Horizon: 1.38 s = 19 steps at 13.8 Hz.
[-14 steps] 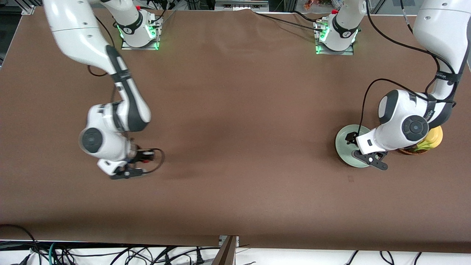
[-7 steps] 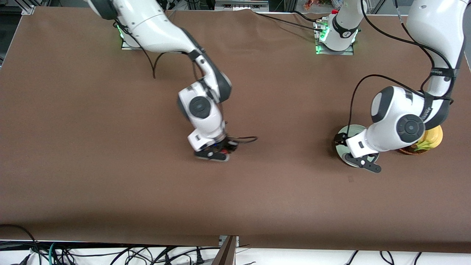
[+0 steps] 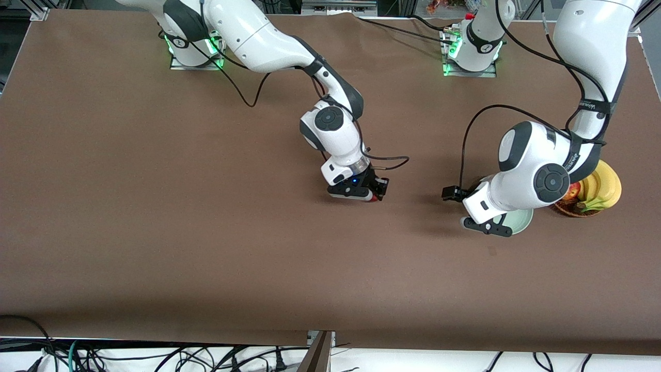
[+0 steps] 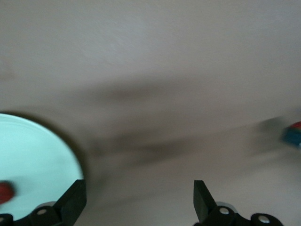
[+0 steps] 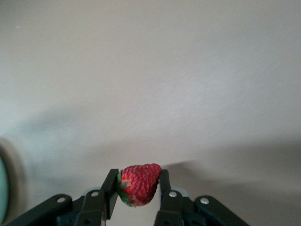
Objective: Collect all strawberries into plate
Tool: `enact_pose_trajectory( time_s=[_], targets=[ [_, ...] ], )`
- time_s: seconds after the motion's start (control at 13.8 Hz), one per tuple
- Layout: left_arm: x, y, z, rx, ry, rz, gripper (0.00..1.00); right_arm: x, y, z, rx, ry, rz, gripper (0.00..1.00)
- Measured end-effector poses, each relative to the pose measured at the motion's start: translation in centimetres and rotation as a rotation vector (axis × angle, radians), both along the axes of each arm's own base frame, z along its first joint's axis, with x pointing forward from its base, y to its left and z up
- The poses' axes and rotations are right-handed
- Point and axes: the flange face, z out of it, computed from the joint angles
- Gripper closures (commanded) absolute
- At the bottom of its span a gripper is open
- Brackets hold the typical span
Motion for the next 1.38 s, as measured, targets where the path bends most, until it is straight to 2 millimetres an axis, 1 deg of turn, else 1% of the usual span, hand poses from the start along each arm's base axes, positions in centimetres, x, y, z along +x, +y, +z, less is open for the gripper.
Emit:
enact_pose_trajectory(
  time_s=[0.07, 0.14, 0.29, 0.36, 0.43, 0.51, 0.58, 0.65, 0.8, 0.94, 1.01, 1.16, 1.3, 1.38],
  targets=[
    [-0.1, -0.1, -0.7, -0.019, 0.019, 0.021, 0.0, -0.6, 0.6, -0.7, 0.023, -0.011, -0.006, 0.05],
    [-0.1, 0.0, -1.3, -0.025, 0.032, 0.033, 0.0, -1.1, 0.9, -1.5, 0.032, -0.012, -0.009, 0.0],
    [0.0, 0.1, -1.9, -0.026, 0.04, 0.039, 0.0, -1.5, 1.3, -2.0, 0.04, -0.015, -0.01, 0.0],
    [0.0, 0.1, -2.0, -0.026, 0.041, 0.04, 0.0, -1.4, 1.3, -1.6, 0.045, -0.019, -0.011, 0.0],
    [0.0, 0.1, -1.9, -0.026, 0.037, 0.04, 0.0, -1.0, 1.2, -1.1, 0.041, -0.018, -0.014, 0.0],
    [0.0, 0.0, -1.9, -0.027, 0.035, 0.04, 0.0, -0.1, 0.8, -0.5, 0.021, -0.006, -0.021, 0.0],
    [0.0, 0.0, -1.9, -0.026, 0.035, 0.043, 0.0, 1.4, -0.1, 0.6, -0.002, 0.011, -0.035, 0.0],
    [0.0, -0.2, -1.9, -0.023, 0.038, 0.055, 0.0, 3.5, -1.7, 2.4, -0.033, 0.03, -0.041, 0.0],
    [-0.2, -1.3, -2.1, -0.014, 0.044, 0.09, 0.0, 7.8, -5.9, 6.7, -0.115, 0.055, 0.003, 0.0],
    [-0.9, -3.6, -3.5, -0.008, 0.035, 0.125, 0.0, 11.1, -11.2, 10.6, -0.211, 0.084, 0.099, 0.0],
    [-1.4, -4.8, -4.6, -0.01, 0.017, 0.136, 0.0, 12.6, -14.2, 12.2, -0.255, 0.104, 0.153, 0.0],
    [-3.1, -6.9, -7.0, -0.021, -0.03, 0.142, 0.0, 14.8, -19.9, 14.6, -0.319, 0.149, 0.235, 0.0],
    [-5.0, -9.2, -8.9, -0.022, -0.053, 0.167, 0.0, 16.8, -26.1, 15.8, -0.366, 0.197, 0.323, 0.0],
    [-6.0, -10.8, -9.6, -0.016, -0.047, 0.182, 0.0, 17.8, -29.5, 16.2, -0.382, 0.22, 0.358, 0.0]
  ],
)
